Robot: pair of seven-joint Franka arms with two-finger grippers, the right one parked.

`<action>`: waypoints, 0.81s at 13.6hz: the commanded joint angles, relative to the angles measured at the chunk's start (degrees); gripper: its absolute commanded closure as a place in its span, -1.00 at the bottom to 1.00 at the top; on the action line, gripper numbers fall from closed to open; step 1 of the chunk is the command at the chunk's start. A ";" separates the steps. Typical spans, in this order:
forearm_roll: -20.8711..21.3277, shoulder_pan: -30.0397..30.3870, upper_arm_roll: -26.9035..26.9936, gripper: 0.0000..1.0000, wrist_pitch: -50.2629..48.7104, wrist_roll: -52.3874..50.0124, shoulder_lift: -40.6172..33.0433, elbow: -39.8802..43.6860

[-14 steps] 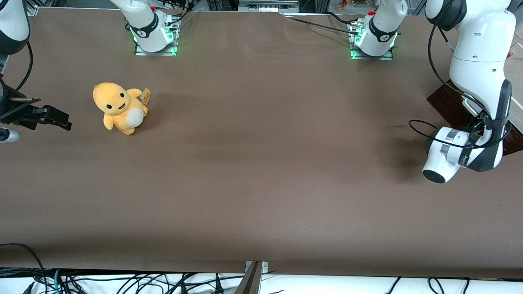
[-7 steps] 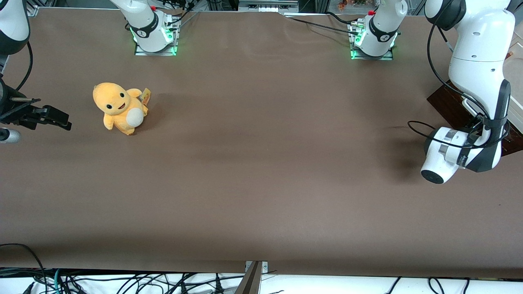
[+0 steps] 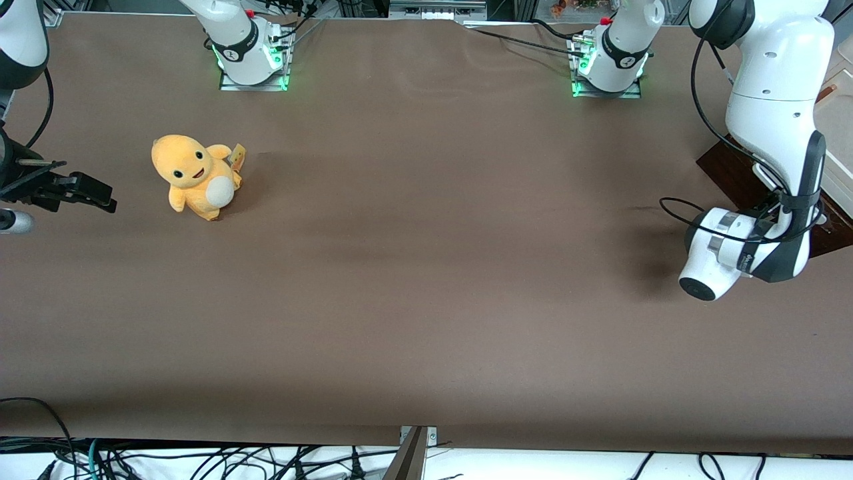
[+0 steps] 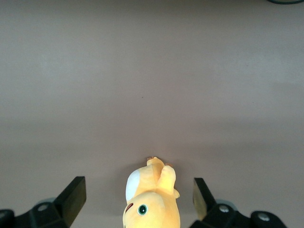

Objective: Open lower drawer with left arm only

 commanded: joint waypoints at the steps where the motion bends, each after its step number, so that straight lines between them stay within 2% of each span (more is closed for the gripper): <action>1: -0.20 0.34 -0.43 0.70 -0.14 -0.08 -0.05 0.82; 3: -0.21 1.66 -0.43 0.70 0.39 -0.08 0.12 0.73; 7: -0.38 0.09 -0.43 0.97 -0.05 -0.60 -0.05 1.08; 11: 0.15 -1.40 -0.43 0.98 0.13 -0.08 0.12 2.22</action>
